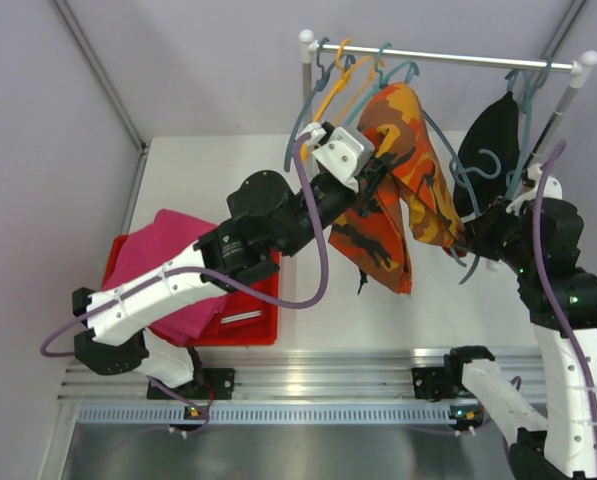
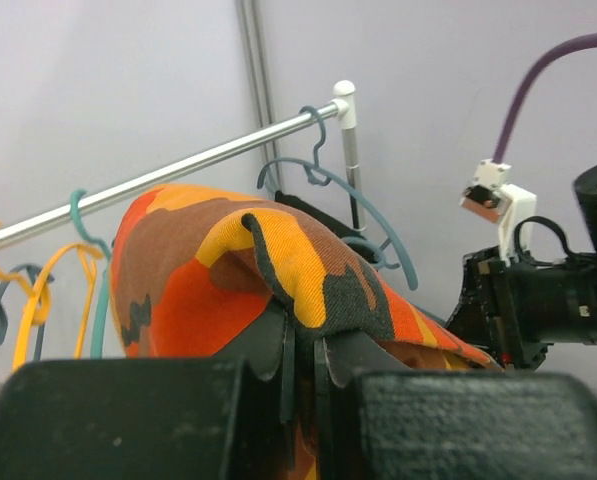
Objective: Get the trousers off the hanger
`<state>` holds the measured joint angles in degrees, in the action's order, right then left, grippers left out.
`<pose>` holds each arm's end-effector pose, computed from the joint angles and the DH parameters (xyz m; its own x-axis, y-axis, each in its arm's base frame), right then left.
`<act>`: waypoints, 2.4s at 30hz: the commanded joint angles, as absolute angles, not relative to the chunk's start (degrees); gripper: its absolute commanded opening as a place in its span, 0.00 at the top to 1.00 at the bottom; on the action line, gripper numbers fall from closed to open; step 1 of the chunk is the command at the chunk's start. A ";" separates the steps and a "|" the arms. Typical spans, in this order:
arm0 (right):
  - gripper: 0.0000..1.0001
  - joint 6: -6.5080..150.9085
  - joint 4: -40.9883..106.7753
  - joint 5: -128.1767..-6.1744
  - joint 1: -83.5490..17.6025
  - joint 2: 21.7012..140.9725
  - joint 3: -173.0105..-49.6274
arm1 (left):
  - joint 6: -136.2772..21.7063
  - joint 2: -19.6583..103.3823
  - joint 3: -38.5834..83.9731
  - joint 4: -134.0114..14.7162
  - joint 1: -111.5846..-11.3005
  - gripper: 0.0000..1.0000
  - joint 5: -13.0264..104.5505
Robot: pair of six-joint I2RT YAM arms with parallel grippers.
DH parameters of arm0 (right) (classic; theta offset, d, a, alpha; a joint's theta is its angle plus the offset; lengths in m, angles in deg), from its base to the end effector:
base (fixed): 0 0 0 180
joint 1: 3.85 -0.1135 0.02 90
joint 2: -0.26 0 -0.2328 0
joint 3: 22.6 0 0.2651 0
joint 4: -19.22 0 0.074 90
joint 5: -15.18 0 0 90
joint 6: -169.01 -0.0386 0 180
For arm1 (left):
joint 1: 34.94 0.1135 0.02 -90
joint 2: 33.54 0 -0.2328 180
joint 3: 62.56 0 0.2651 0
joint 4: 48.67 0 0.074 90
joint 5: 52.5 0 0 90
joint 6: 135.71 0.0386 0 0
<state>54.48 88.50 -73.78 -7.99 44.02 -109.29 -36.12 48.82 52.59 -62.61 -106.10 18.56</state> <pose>0.1464 0.0113 0.4051 -0.4394 0.3844 -0.8119 0.1034 0.9195 0.3794 0.1141 -0.2955 0.5235 0.2355 -0.2022 -0.9506 0.7675 0.6388 0.0543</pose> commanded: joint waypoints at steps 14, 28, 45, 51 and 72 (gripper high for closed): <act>1.00 66.44 95.67 -78.72 -7.98 50.18 -129.54 | -30.32 53.37 54.59 -37.32 -102.46 1.00 34.15; 1.00 71.72 96.54 -74.19 -7.98 49.13 -130.52 | -38.58 65.41 69.77 -38.46 -96.21 1.00 46.99; 1.00 70.75 100.50 -78.86 -8.06 48.51 -120.59 | -40.96 71.05 82.36 -31.96 -92.69 1.00 53.67; 1.00 69.35 98.40 -79.48 -7.89 48.16 -116.11 | -40.08 68.33 82.45 -33.45 -92.51 1.00 52.01; 1.00 65.92 91.10 -80.88 -7.98 42.44 -110.48 | -30.33 38.63 63.93 -59.11 -92.51 1.00 28.02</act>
<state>66.92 94.58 -79.24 -7.92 42.52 -110.67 -33.70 45.72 65.77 -63.38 -92.70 34.28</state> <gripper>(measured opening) 0.096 0.066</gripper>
